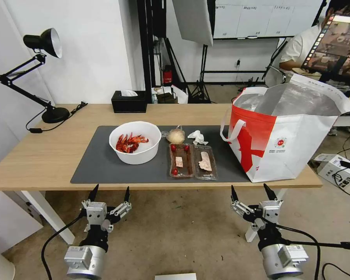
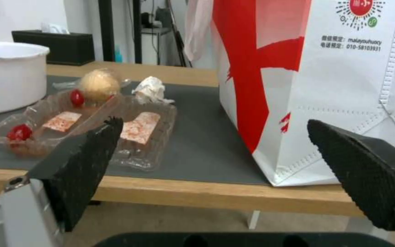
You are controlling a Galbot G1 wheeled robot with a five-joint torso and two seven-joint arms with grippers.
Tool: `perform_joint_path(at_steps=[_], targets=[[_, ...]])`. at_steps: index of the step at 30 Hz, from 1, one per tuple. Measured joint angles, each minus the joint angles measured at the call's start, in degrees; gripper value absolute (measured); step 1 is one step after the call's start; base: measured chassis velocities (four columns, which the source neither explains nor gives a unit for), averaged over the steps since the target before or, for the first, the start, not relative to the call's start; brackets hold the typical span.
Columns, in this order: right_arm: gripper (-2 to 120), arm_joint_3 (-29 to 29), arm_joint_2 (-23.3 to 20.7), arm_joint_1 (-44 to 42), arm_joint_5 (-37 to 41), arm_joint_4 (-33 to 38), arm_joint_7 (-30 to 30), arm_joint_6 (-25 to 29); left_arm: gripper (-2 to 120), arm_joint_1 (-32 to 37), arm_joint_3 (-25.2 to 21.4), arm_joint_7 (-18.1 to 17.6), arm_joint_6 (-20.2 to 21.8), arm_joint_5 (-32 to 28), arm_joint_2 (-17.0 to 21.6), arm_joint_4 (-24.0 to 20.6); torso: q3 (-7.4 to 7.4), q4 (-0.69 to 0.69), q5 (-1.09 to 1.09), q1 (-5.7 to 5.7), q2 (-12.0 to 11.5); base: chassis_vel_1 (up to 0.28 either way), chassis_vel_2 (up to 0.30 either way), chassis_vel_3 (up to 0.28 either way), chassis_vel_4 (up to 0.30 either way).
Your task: Pick up the trash from the table and place it into the takeout bag.
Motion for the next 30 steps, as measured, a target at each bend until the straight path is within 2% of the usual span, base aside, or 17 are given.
perform_joint_path(at_steps=[16, 20, 21, 22, 23, 25, 26, 30], targets=[[100, 0.00, 0.00, 0.00, 0.00, 0.00, 0.00, 0.00, 100, 0.00, 0.00, 0.00, 0.00, 0.00, 0.00, 0.00, 0.00, 0.00, 0.00, 0.00, 0.00, 0.000, 0.000, 0.000, 0.000], [100, 1.37, -1.18, 0.06, 1.23, 0.56, -0.62, -0.08, 100, -0.03, -0.31, 0.09, -0.24, -0.29, -0.17, 0.00, 0.00, -0.01, 0.03, 0.00, 0.00, 0.000, 0.000, 0.000, 0.000], [100, 6.66, -5.45, 0.62, 5.34, 3.33, -2.78, -0.45, 100, -0.59, -3.35, 0.08, -3.49, -2.77, -1.92, -0.31, 0.00, -0.01, -0.07, 0.00, 0.00, 0.000, 0.000, 0.000, 0.000], [100, 7.99, -6.80, 0.79, 6.66, 4.16, -3.56, -0.53, 100, -1.20, -6.26, -0.12, -6.68, -5.08, -3.65, -0.90, 0.00, 0.01, -0.02, 0.00, 0.00, 0.000, 0.000, 0.000, 0.000], [100, 7.99, -6.80, 0.79, 6.66, 4.16, -3.56, -0.53, 100, -1.20, -6.26, -0.12, -6.68, -5.08, -3.65, -0.90, 0.00, 0.01, -0.02, 0.00, 0.00, 0.000, 0.000, 0.000, 0.000], [100, 8.62, -7.64, 1.06, 7.80, 4.35, -4.20, -0.49, 100, -1.68, -8.01, -0.07, -9.96, -7.17, -5.12, -1.12, 0.00, 0.01, 0.03, 0.00, 0.00, 0.000, 0.000, 0.000, 0.000], [100, 8.74, -7.74, 1.11, 7.87, 4.35, -4.24, -0.48, 100, -1.74, -7.95, 0.07, -10.45, -7.42, -5.28, -0.92, 0.00, 0.01, -0.02, 0.01, 0.00, 0.000, 0.000, 0.000, 0.000], [100, 8.50, -7.62, 0.98, 7.76, 3.82, -4.25, -0.62, 100, -1.65, -7.36, 0.38, -11.01, -7.70, -5.40, -0.20, 0.00, 0.00, 0.00, 0.00, 0.00, 0.000, 0.000, 0.000, 0.000]])
